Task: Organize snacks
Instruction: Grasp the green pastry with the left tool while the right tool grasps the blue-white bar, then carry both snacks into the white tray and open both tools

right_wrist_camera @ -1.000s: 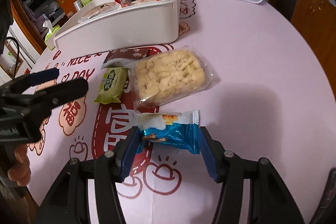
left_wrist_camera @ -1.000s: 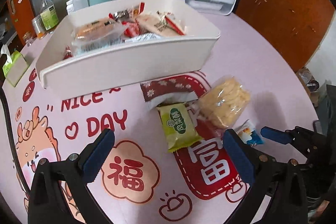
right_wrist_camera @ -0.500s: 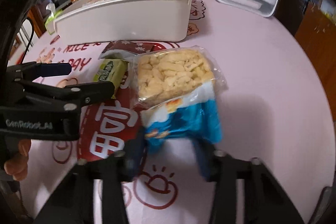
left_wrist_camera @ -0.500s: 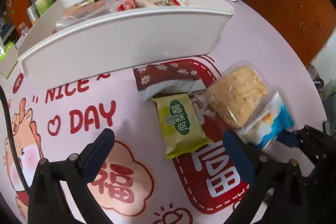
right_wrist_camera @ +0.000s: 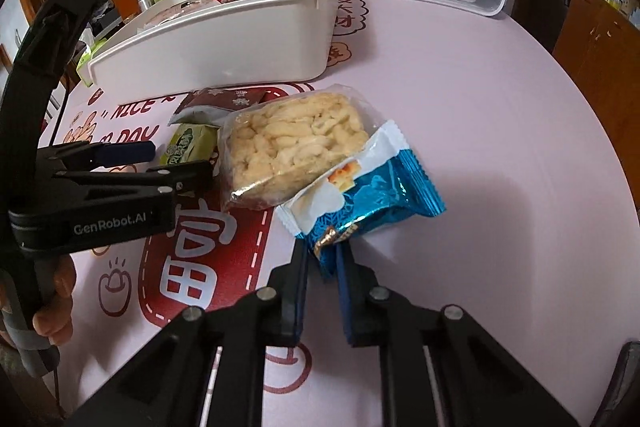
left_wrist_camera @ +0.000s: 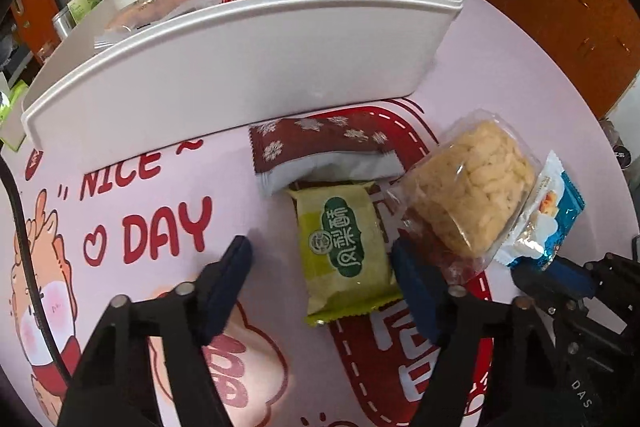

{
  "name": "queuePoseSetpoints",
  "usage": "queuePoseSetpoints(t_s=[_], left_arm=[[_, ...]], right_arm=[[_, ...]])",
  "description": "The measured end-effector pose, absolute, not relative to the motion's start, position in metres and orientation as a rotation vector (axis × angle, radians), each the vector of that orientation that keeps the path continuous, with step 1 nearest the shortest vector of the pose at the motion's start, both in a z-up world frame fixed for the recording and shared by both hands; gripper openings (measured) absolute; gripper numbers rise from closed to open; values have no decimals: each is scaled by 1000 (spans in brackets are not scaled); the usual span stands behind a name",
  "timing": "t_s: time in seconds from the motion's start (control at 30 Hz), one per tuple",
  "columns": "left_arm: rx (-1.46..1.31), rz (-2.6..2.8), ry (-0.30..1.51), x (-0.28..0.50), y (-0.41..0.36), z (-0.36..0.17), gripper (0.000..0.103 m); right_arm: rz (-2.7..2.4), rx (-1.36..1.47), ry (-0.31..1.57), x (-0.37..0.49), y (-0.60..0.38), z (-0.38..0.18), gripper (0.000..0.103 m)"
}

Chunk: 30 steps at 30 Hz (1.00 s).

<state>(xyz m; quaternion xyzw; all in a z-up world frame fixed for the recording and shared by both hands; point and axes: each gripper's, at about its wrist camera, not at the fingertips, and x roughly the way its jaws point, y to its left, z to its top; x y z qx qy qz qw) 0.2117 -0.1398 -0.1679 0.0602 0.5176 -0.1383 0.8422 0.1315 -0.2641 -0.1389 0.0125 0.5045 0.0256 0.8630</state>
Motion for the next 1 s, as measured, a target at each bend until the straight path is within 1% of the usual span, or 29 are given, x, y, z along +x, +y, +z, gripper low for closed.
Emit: queuePoseSetpoints(t_s=[0.03, 0.07, 0.1, 0.13, 0.33, 0.53, 0.73, 1.0], left_arm=[[134, -286, 1089, 211, -139, -167, 58], [141, -291, 1087, 210, -139, -165, 47], [141, -294, 1089, 210, -137, -164, 39], [142, -294, 1093, 208, -134, -162, 37], [76, -312, 1109, 204, -119, -158, 36], [49, -330, 1069, 182, -100, -140, 36], [46, -332, 994, 159, -71, -96, 36], [93, -277, 880, 158, -19, -9, 36]], right_arm=[[54, 28, 1059, 132, -264, -139, 14], [56, 27, 1060, 132, -264, -139, 14], [58, 29, 1060, 133, -263, -139, 13], [59, 30, 1060, 133, -263, -139, 13], [54, 37, 1052, 131, -263, -135, 11], [66, 29, 1019, 123, -257, -117, 9], [102, 16, 962, 115, -245, -87, 9], [204, 1, 874, 117, -219, -28, 9]])
